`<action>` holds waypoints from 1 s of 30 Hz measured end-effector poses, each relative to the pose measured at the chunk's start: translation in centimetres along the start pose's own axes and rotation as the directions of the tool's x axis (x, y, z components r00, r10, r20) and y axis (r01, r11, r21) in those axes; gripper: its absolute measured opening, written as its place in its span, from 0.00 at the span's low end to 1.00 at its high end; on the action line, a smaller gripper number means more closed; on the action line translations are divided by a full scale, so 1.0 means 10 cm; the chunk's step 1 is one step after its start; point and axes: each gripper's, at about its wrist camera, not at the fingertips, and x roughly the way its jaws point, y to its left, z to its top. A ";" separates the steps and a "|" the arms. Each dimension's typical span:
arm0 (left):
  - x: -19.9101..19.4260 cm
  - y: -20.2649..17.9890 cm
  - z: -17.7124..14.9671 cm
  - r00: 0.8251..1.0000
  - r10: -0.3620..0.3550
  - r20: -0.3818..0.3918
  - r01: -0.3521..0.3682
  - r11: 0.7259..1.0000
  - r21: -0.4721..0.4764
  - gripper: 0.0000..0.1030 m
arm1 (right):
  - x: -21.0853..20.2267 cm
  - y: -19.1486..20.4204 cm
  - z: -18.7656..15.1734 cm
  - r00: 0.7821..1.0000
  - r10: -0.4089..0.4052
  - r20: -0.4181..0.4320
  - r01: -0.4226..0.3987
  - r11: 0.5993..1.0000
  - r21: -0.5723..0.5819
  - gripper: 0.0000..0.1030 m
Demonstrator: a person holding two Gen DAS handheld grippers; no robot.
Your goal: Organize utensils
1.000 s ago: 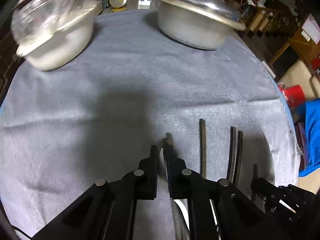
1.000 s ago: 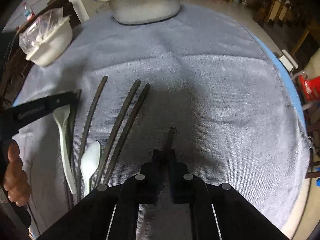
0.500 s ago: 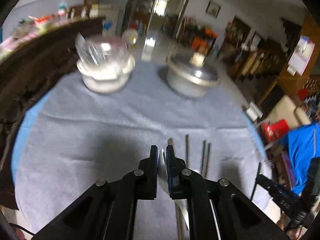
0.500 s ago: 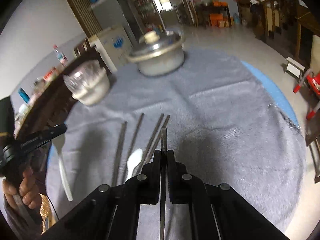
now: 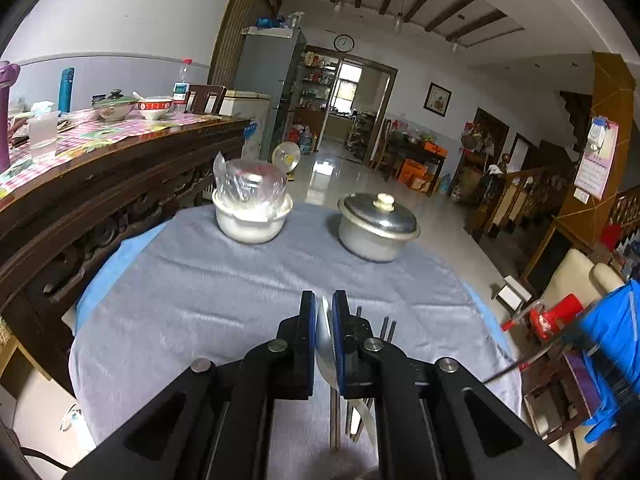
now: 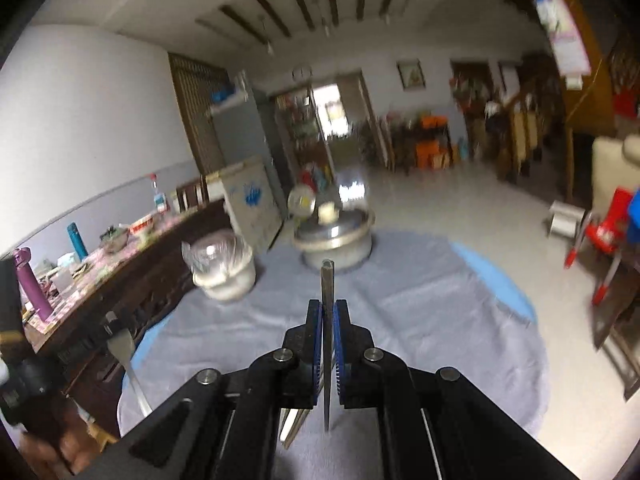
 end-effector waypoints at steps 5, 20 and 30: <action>-0.01 0.03 -0.22 0.999 0.031 -0.040 -0.031 0.999 -0.010 0.08 | -0.32 0.10 0.14 0.997 0.030 0.069 -0.029 1.000 -0.002 0.06; -0.08 0.08 -0.49 0.995 0.085 -0.048 -0.085 0.996 -0.001 0.08 | -0.60 0.50 0.02 0.986 0.165 0.021 -0.163 0.984 -0.075 0.06; -0.09 0.05 -0.53 0.995 0.064 -0.071 -0.060 0.997 0.047 0.08 | -0.31 0.48 -0.32 0.978 0.144 -0.152 -0.159 0.983 -0.089 0.14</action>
